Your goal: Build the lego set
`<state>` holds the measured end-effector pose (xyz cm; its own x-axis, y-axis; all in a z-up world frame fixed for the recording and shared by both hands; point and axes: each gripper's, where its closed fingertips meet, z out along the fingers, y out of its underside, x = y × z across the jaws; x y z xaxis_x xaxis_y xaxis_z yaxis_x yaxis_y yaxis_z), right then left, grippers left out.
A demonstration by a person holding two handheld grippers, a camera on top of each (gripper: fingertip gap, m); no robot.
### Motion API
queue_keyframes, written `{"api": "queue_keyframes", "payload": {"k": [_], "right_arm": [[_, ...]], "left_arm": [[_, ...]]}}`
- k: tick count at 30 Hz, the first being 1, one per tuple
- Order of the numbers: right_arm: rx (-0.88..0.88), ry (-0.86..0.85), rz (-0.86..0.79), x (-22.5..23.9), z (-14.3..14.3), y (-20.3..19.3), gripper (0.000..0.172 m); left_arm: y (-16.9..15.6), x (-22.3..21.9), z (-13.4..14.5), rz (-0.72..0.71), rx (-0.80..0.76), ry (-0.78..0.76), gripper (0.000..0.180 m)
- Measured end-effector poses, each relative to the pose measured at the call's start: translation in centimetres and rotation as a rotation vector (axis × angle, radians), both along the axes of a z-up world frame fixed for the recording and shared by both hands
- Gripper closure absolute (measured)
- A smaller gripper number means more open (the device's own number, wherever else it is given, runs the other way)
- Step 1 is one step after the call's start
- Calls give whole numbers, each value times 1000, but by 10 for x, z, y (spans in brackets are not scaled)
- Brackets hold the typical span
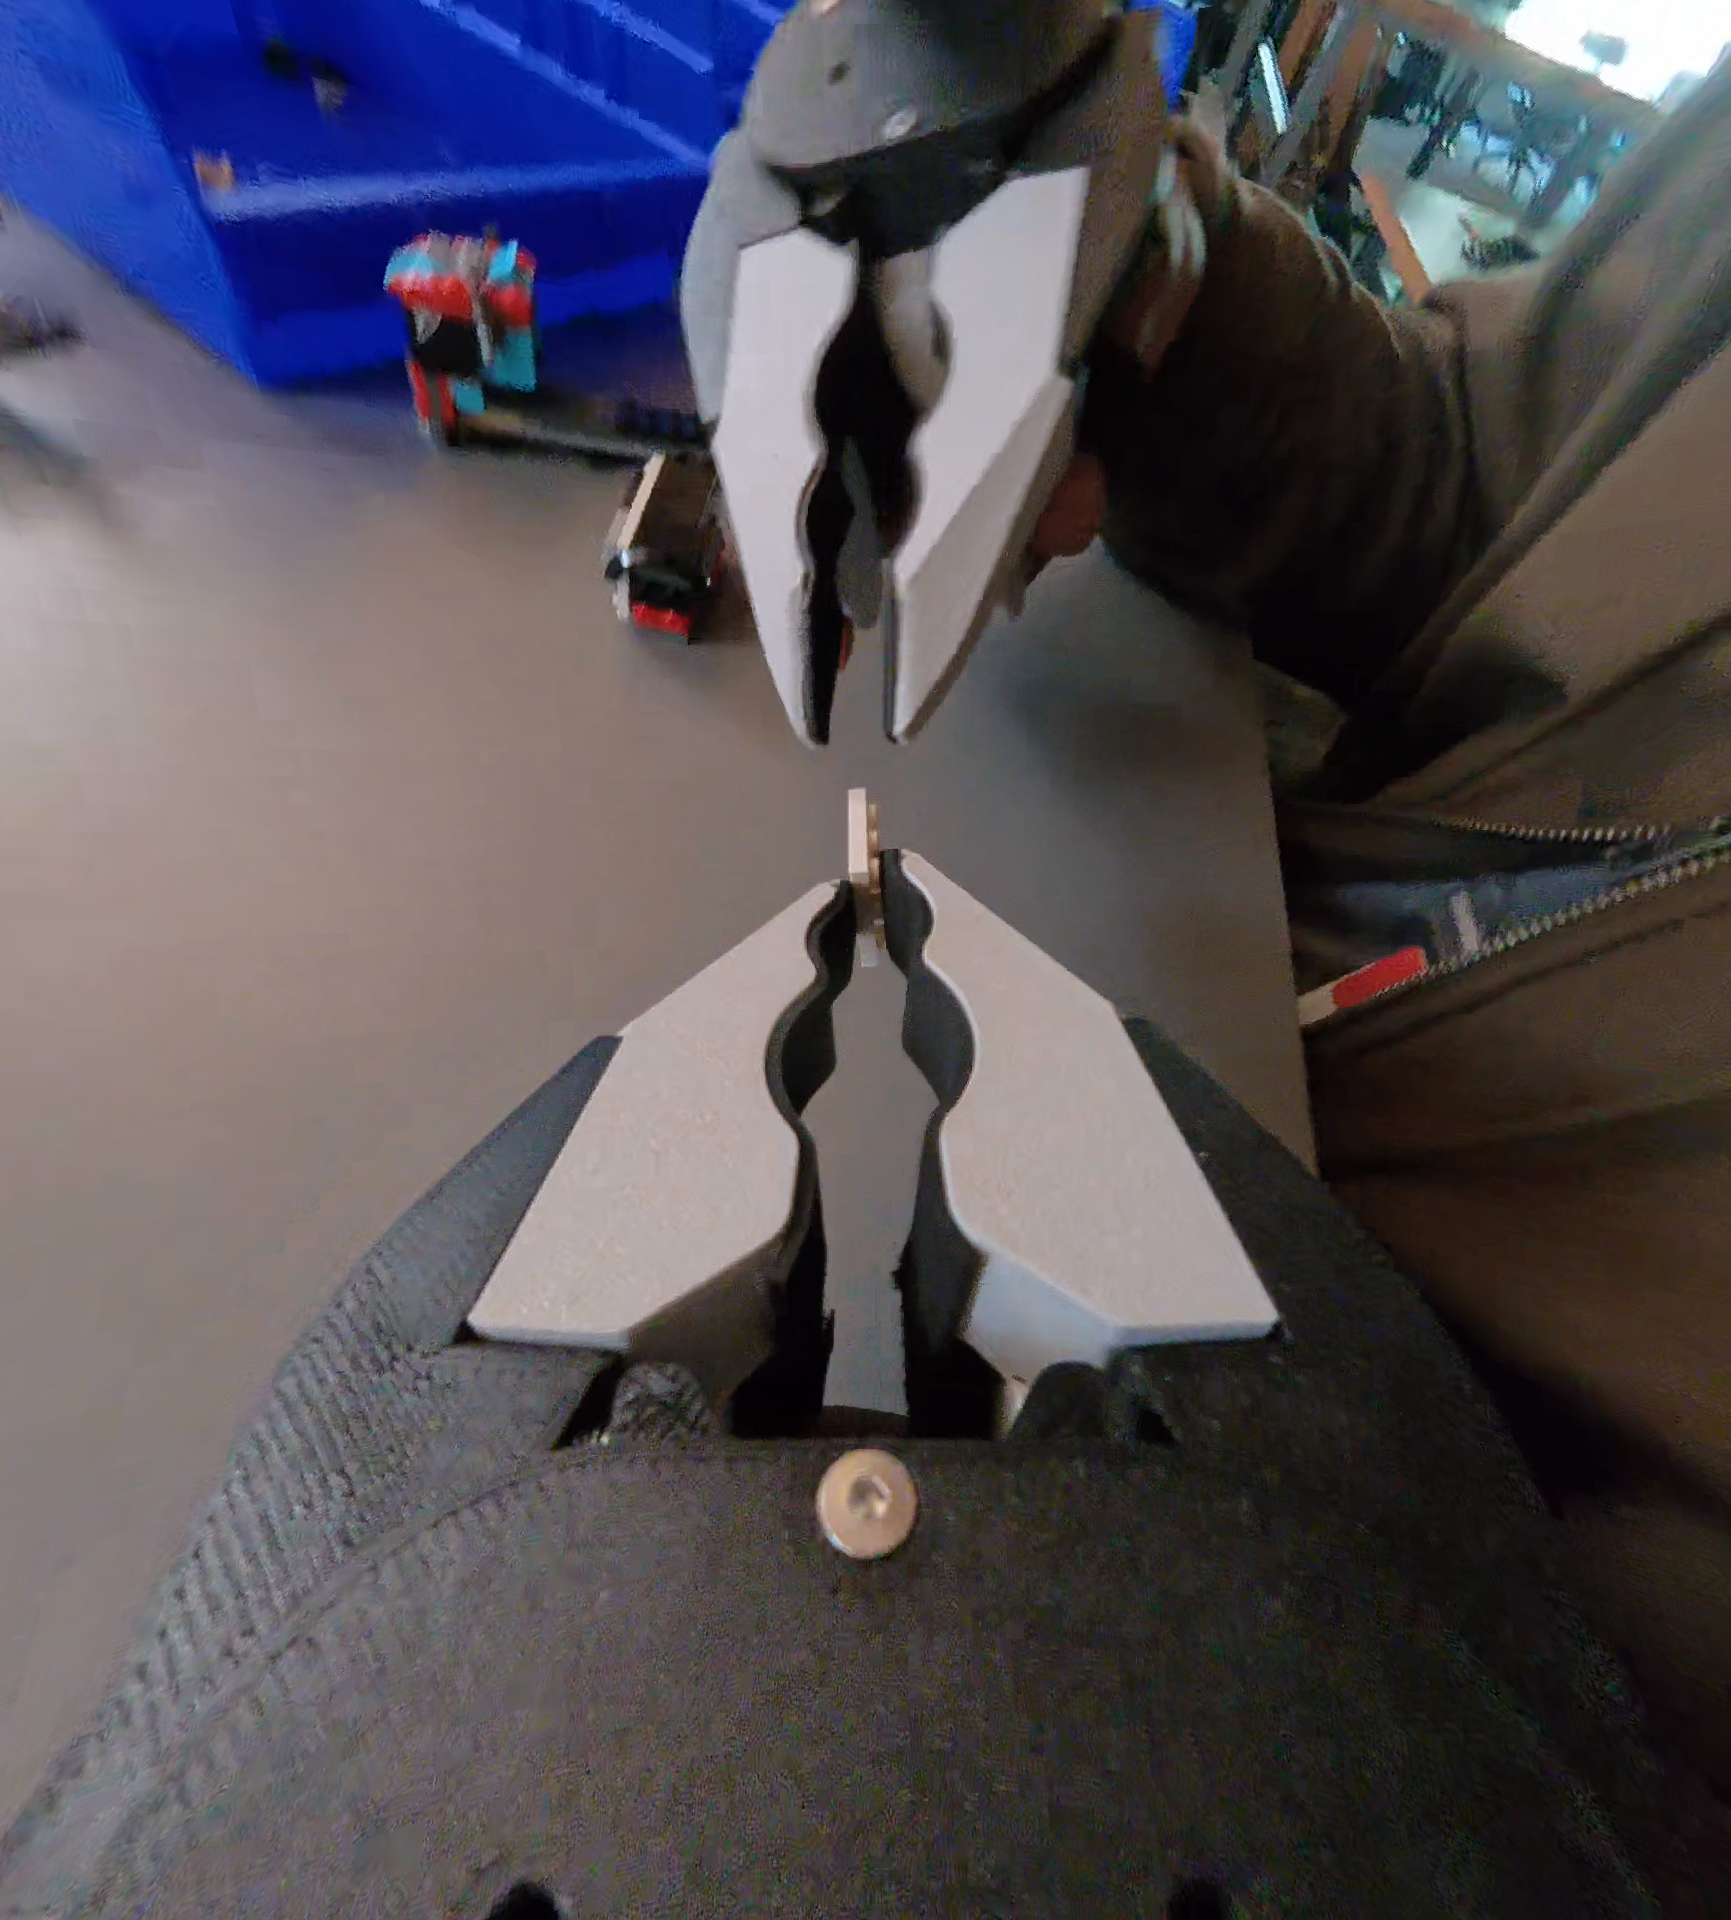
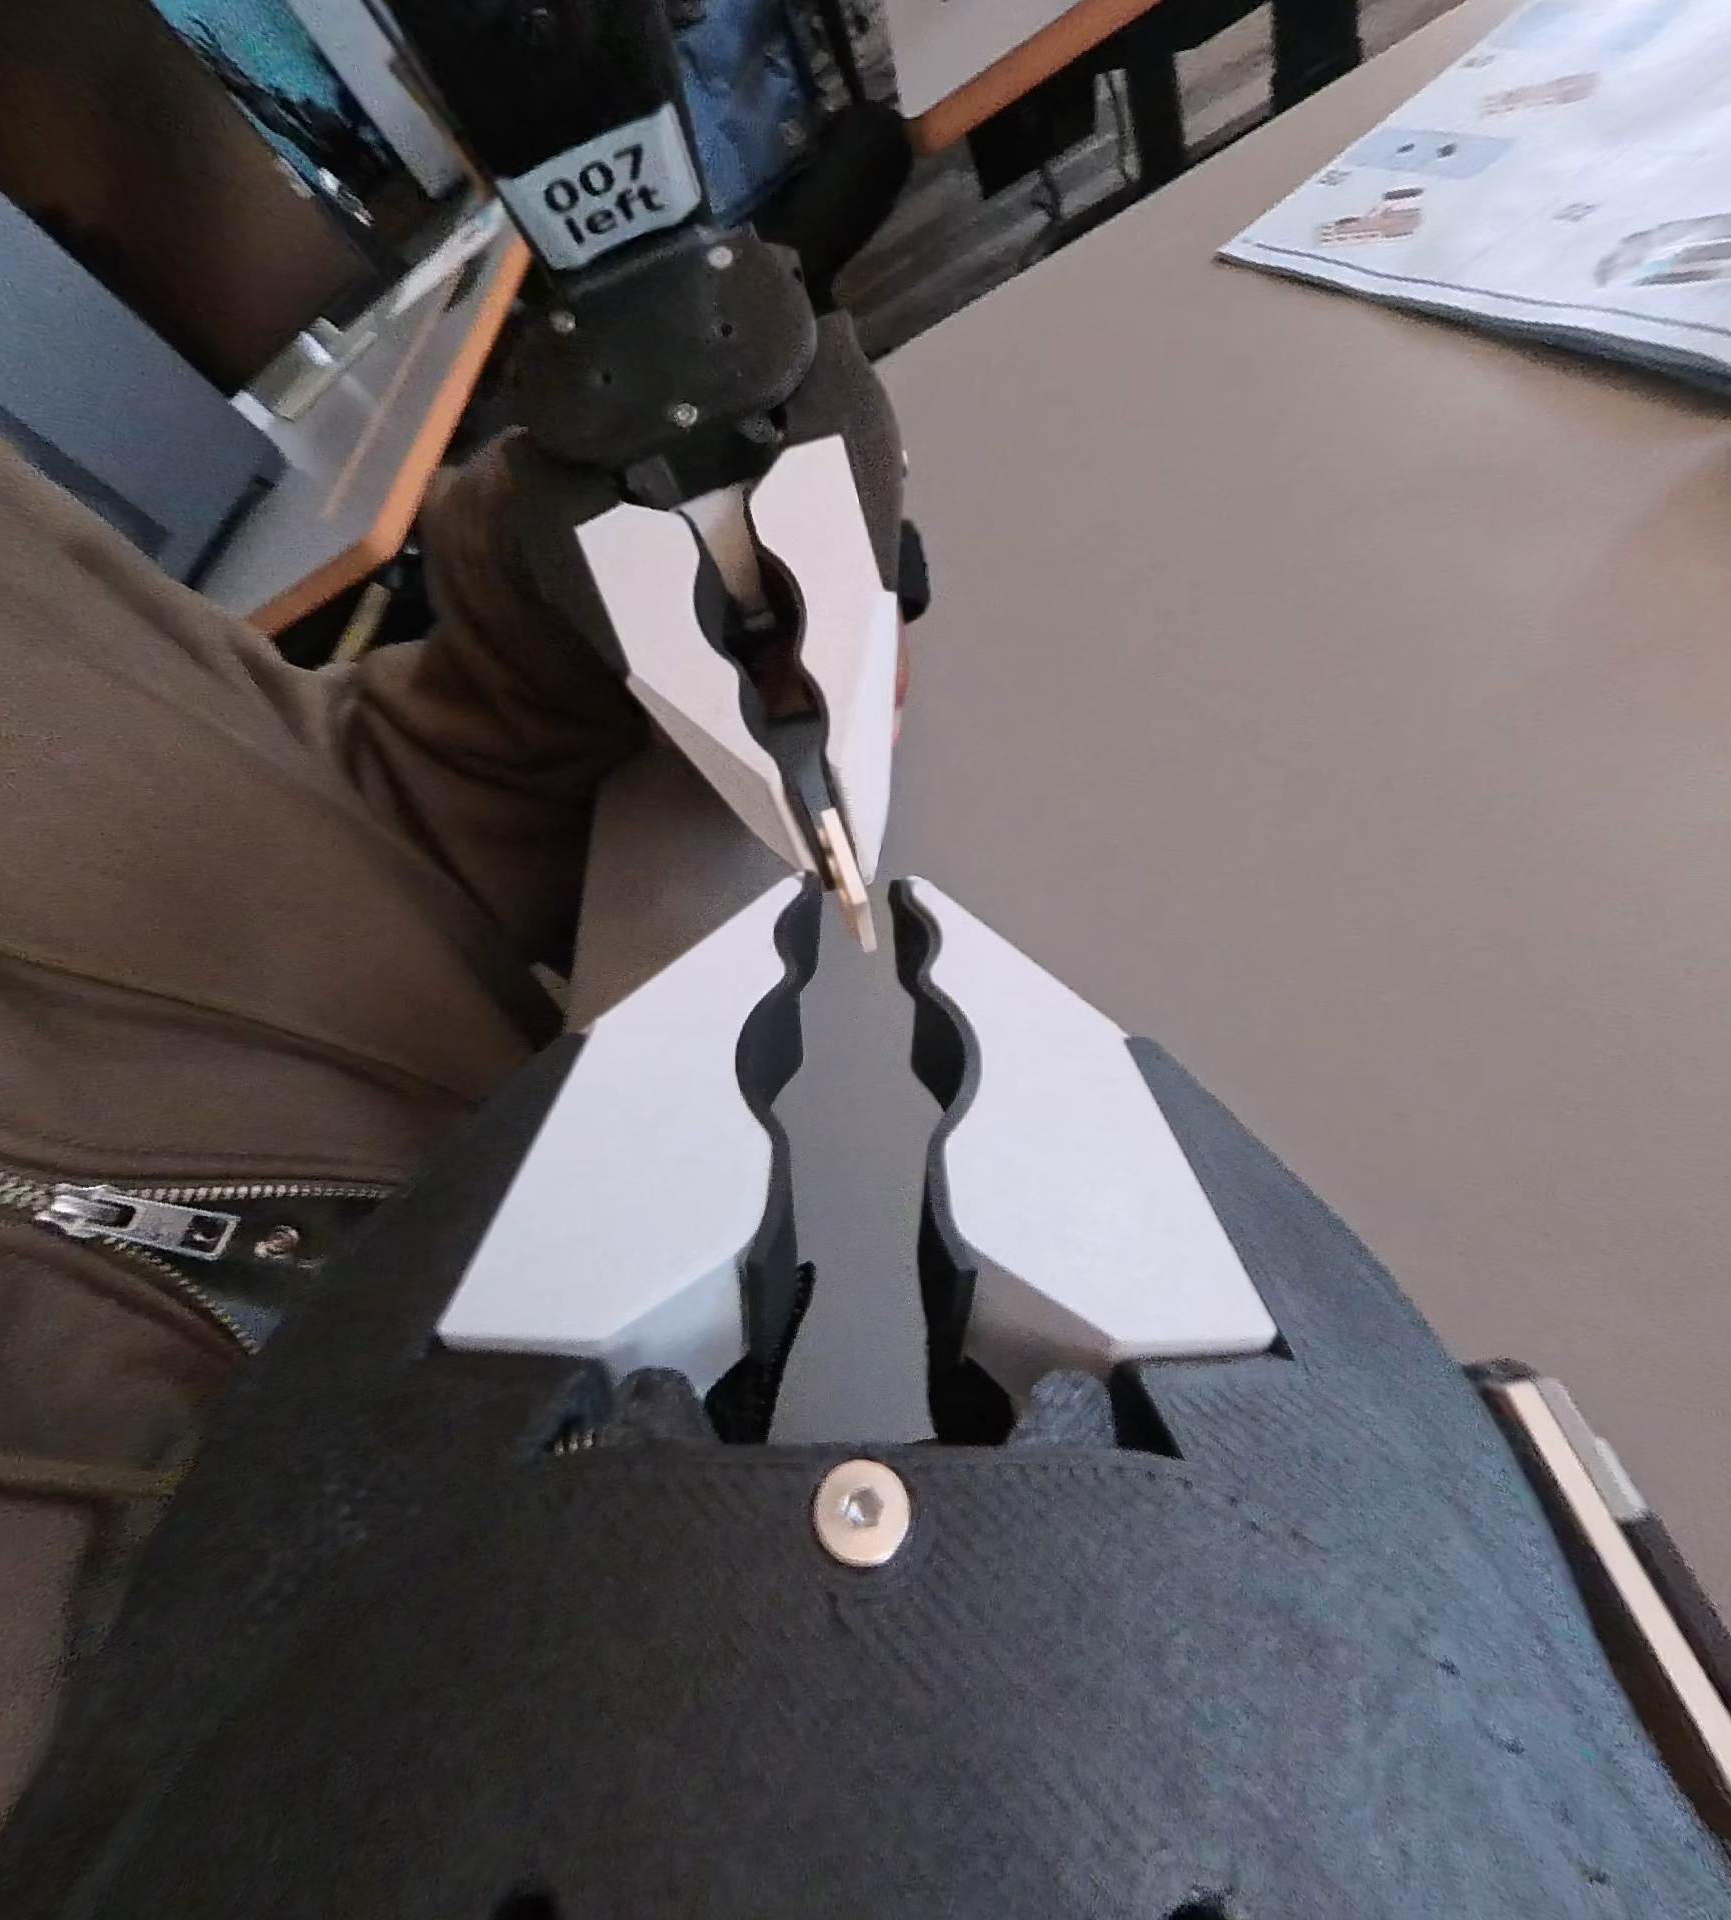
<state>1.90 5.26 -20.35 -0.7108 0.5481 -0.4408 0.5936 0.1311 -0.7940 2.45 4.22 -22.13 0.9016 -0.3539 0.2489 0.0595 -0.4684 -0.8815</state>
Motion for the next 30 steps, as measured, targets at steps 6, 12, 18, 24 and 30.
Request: {"api": "queue_keyframes", "payload": {"k": [6, 12, 18, 24, 30], "right_arm": [[81, -1, -24, -2, -11, 2, 153], [125, 5, -36, -2, -16, 5, 152], [134, 14, -43, -4, -15, 9, 150], [118, 72, -66, -7, -4, 15, 148], [75, 200, -144, -7, 21, 42, 142]], "left_arm": [[8, -18, -24, 155, -171, -26, 174], [8, -40, -41, 300, -285, 20, 167], [9, -54, -38, 379, -268, 1, 150], [6, -63, -21, 383, -136, 8, 140], [-6, -85, -1, 428, 3, 58, 130]]}}
